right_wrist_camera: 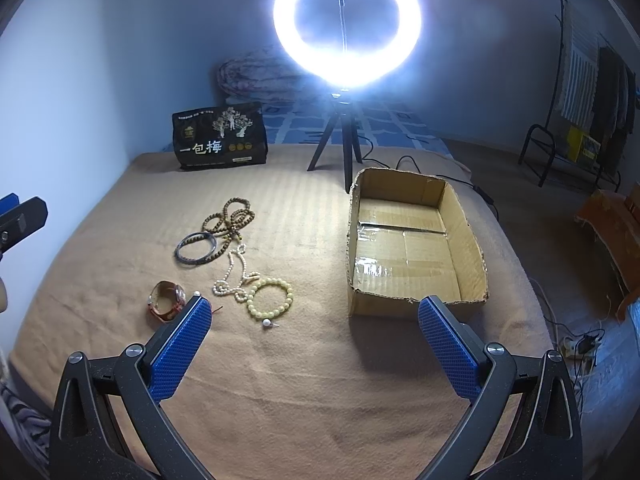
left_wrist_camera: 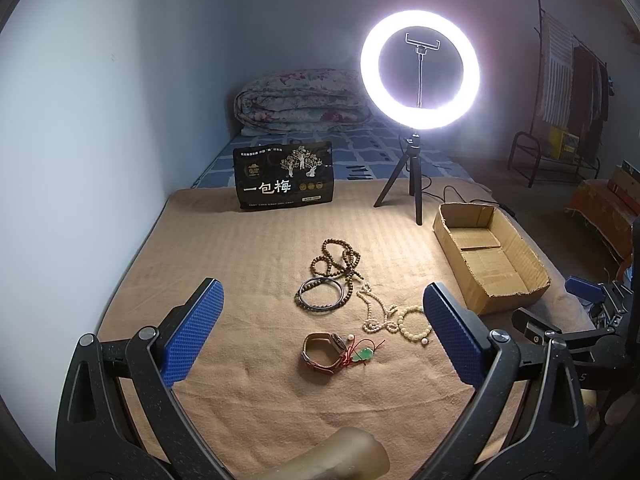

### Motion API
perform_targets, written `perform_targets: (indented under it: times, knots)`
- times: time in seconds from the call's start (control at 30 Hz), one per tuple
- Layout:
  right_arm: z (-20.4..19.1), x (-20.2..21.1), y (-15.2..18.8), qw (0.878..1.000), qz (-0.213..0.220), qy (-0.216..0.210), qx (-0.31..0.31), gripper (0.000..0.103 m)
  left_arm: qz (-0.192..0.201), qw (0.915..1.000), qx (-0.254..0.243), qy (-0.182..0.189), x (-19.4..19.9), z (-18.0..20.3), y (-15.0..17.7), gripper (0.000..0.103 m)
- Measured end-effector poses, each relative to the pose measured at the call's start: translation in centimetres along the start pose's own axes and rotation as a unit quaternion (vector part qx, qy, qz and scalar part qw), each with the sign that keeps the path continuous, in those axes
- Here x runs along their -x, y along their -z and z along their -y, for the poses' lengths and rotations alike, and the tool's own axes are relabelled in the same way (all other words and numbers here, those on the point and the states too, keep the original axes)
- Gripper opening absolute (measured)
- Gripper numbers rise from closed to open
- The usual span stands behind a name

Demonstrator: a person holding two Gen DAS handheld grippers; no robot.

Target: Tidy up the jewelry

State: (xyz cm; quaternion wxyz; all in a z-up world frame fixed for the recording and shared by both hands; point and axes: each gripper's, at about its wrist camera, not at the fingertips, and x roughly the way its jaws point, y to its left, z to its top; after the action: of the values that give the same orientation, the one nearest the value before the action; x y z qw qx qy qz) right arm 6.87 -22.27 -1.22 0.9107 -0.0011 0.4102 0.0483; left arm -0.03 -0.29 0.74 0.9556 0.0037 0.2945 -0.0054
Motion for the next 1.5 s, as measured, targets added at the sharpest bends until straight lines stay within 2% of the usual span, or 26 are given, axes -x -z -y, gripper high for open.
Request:
perform_targets:
  times: [1.5]
  knots:
    - [-0.06,-0.24,0.23,1.000,-0.010,-0.004,0.003,0.103,-0.001,1.0000,0.001,0.000,-0.01,0.06,0.01,0.102]
